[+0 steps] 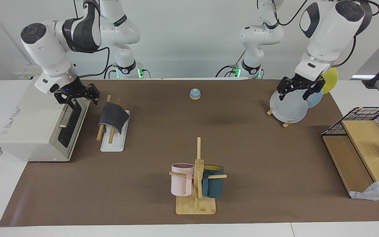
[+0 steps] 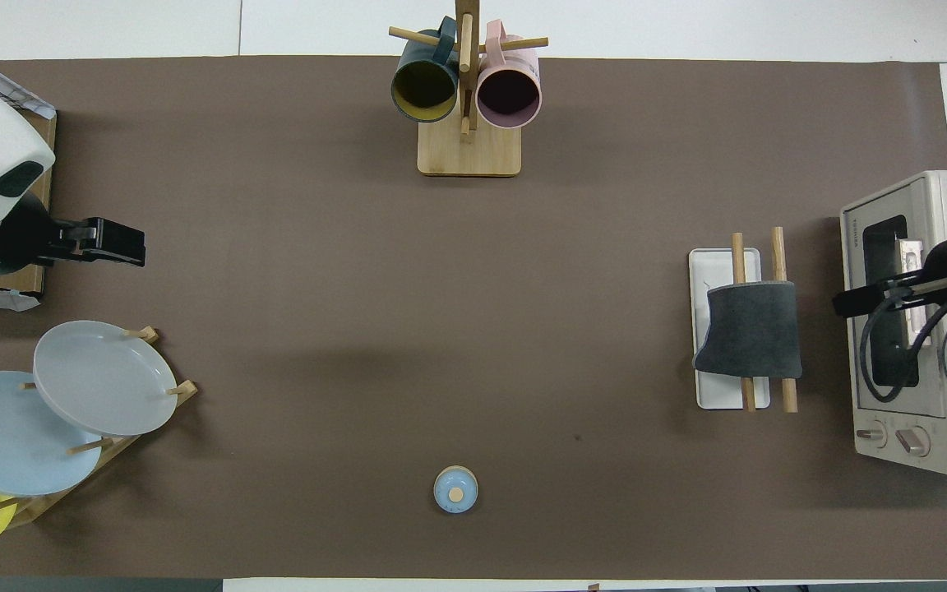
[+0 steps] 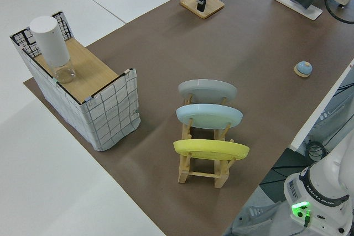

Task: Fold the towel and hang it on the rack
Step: 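Release the towel and pull the right gripper back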

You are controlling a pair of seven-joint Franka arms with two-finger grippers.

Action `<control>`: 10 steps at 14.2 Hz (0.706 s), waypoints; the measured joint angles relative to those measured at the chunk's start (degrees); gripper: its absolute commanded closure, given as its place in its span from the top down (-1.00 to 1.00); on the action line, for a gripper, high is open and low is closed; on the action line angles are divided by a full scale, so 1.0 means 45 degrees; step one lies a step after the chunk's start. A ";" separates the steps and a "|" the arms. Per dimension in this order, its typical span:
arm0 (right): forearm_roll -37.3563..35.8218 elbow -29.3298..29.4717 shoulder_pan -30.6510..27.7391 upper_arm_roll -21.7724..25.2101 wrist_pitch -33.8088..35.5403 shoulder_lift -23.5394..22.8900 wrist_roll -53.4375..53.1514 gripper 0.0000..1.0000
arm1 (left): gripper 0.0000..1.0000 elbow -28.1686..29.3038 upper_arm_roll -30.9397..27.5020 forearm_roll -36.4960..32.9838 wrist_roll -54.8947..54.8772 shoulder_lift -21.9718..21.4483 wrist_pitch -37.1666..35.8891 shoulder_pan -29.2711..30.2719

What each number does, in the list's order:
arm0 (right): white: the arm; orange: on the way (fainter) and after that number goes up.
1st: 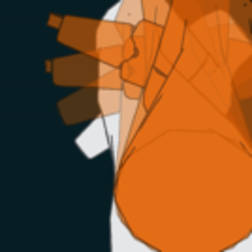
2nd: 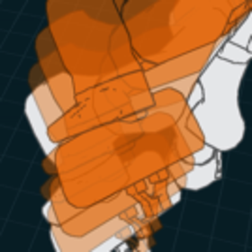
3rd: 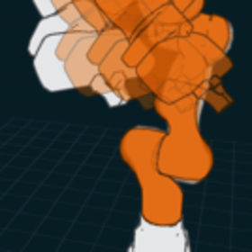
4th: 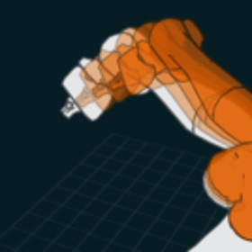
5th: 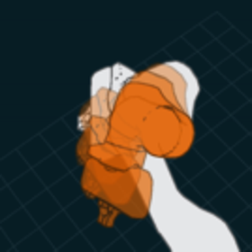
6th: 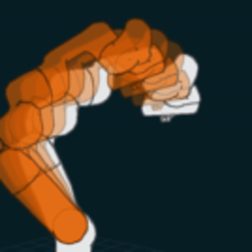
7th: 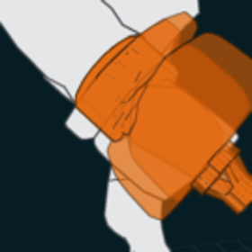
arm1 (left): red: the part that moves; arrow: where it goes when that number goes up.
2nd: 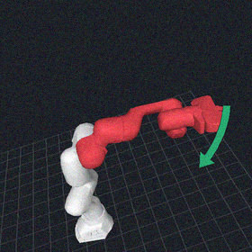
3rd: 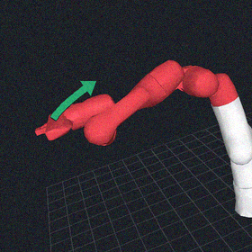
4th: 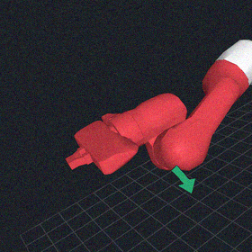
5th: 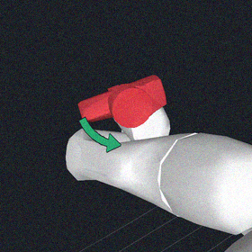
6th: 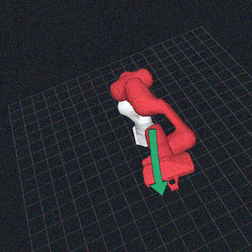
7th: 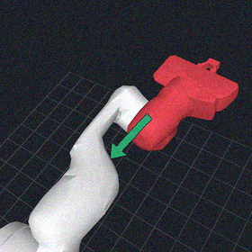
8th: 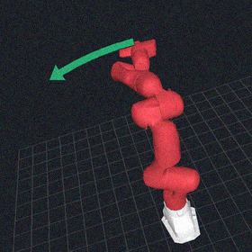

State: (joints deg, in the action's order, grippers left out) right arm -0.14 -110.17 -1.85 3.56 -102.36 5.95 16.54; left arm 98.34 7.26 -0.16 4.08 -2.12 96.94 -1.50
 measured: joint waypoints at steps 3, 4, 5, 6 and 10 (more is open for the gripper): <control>0.0000 0.2404 -0.0006 0.0002 0.2090 -0.0354 -0.0017 1.00 | 1.00 0.0000 -0.0054 0.0000 0.0000 0.0000 0.0003 0.0001; 0.0000 0.2888 -0.0009 0.0004 0.2532 -0.0426 -0.0061 1.00 | 1.00 -0.0001 -0.0067 0.0000 0.0000 0.0000 0.0003 0.0001; 0.0000 0.3179 -0.0009 0.0004 0.2920 -0.0471 -0.0099 1.00 | 1.00 -0.0001 -0.0078 0.0000 0.0000 0.0000 0.0006 0.0001; 0.0000 0.3314 -0.0006 0.0000 0.3272 -0.0498 -0.0150 1.00 | 1.00 -0.0001 -0.0089 0.0000 0.0000 0.0000 0.0008 0.0002; 0.0000 0.3260 0.0294 -0.0338 0.3836 -0.0548 -0.0617 1.00 | 1.00 -0.0001 -0.0126 0.0000 0.0000 0.0000 0.0013 0.0002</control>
State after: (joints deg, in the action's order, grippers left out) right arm -0.14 -95.51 -0.52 2.04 -85.10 3.49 13.77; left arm 98.34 6.70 -0.16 4.08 -2.12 97.00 -1.49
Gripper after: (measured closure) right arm 0.000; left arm 0.000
